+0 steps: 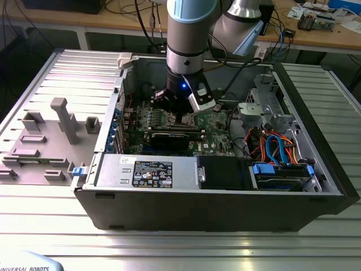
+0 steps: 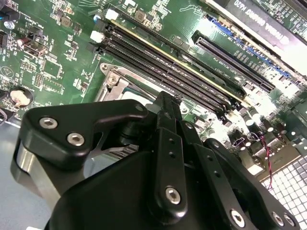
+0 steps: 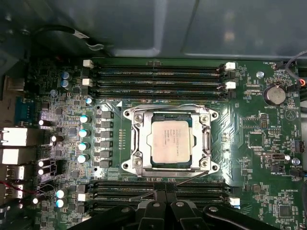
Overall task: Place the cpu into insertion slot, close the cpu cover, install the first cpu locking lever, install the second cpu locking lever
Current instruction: 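Install the second cpu locking lever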
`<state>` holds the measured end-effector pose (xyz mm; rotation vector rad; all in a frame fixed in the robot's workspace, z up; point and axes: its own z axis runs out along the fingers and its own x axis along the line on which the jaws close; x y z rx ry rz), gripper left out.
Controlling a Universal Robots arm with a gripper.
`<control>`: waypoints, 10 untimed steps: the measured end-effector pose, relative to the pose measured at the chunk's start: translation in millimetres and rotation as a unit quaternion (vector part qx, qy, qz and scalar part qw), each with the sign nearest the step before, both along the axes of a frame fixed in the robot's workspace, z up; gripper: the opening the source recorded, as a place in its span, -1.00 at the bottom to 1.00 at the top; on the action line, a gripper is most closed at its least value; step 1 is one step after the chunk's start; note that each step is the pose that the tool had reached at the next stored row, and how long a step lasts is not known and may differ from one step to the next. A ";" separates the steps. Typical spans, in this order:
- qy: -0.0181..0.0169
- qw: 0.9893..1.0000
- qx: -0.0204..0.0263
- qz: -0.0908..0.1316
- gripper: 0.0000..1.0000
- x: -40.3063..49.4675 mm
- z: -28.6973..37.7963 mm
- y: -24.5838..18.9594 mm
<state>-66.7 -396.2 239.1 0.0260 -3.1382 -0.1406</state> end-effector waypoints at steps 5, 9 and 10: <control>0.000 1.000 0.000 0.000 -0.79 0.0 0.0 0.0; 0.000 1.000 0.000 0.000 -0.79 0.0 -0.2 0.0; 0.000 1.000 0.001 0.000 -0.79 0.0 -0.6 -0.1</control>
